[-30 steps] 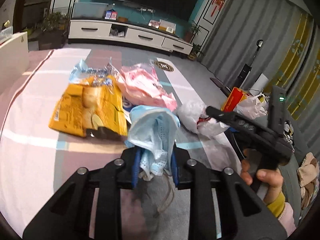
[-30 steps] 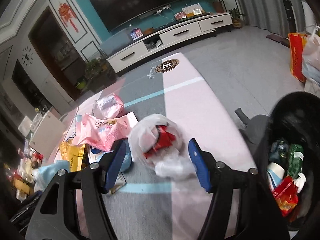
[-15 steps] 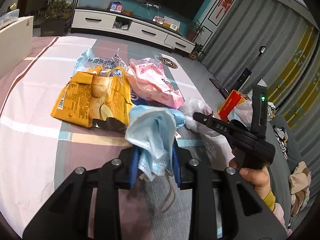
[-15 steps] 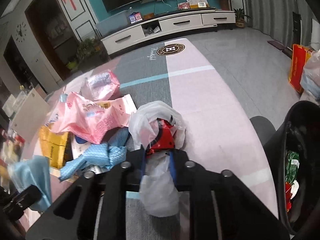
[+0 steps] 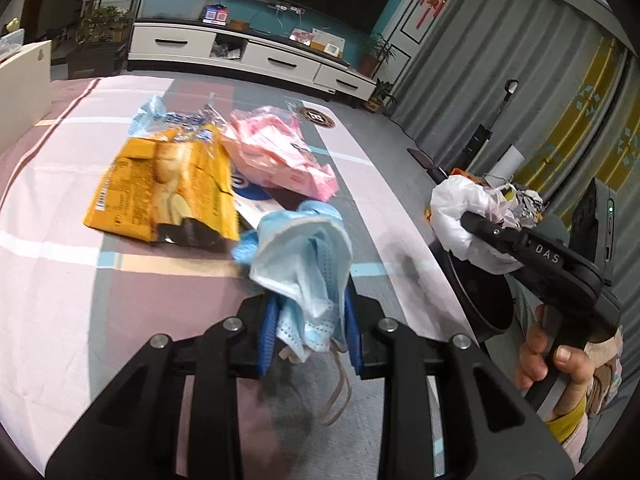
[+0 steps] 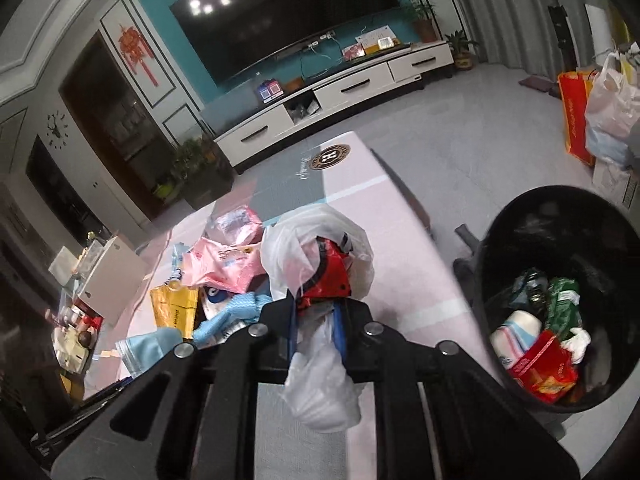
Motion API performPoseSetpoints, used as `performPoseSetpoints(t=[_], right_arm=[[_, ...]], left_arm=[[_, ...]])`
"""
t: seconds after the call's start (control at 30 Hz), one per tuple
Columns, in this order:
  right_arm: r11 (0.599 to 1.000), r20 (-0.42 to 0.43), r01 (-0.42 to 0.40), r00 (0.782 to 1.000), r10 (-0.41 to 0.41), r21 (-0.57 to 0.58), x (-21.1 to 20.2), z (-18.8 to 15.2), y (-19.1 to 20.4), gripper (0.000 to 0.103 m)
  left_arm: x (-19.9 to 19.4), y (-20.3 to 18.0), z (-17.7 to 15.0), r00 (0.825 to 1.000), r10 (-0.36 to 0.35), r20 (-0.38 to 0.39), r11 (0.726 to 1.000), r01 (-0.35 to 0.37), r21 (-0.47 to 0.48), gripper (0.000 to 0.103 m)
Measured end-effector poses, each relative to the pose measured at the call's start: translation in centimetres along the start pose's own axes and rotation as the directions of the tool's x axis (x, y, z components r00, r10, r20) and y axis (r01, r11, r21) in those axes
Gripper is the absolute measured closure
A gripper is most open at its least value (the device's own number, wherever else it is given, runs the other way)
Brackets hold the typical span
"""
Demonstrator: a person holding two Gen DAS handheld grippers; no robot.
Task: Collect trash
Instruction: 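Carry mask and plastic bag over the bin and open both tools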
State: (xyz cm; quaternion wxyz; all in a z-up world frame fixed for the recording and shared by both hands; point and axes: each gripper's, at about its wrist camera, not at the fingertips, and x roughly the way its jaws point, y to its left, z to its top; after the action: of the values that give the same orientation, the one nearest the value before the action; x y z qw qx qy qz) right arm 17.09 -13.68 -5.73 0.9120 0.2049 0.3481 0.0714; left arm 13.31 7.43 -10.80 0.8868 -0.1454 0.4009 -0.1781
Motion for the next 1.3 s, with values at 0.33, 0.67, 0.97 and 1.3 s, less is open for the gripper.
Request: performPoseSetpoints(t=[0.33, 0.67, 0.97, 1.3], right_arm=[[0.997, 0.047, 0.047, 0.998, -0.050, 0.065, -3.7, 1.0, -5.5, 0.087], [0.982, 0.106, 0.091, 0.988, -0.110, 0.164, -7.2, 1.5, -11.3, 0.087], [0.946, 0.095, 0.145, 0.979, -0.179, 0.291, -9.0, 1.0, -17.5, 0.086], [0.920, -0.002, 0.188, 0.980, -0.199, 0.344, -7.0, 0.7, -20.3, 0.078]], left_arm=[[2.1, -6.0, 0.5, 0.999, -0.038, -0.035, 0.997, 0.041, 0.066, 0.074], [6.7, -16.4, 2.8, 0.978, -0.193, -0.079, 0.967, 0.203, 0.153, 0.074], [13.3, -21.8, 3.4, 0.936, -0.283, -0.211, 0.944, 0.310, 0.112, 0.074], [19.0, -23.7, 2.2, 0.932, -0.222, -0.285, 0.957, 0.264, 0.119, 0.057]])
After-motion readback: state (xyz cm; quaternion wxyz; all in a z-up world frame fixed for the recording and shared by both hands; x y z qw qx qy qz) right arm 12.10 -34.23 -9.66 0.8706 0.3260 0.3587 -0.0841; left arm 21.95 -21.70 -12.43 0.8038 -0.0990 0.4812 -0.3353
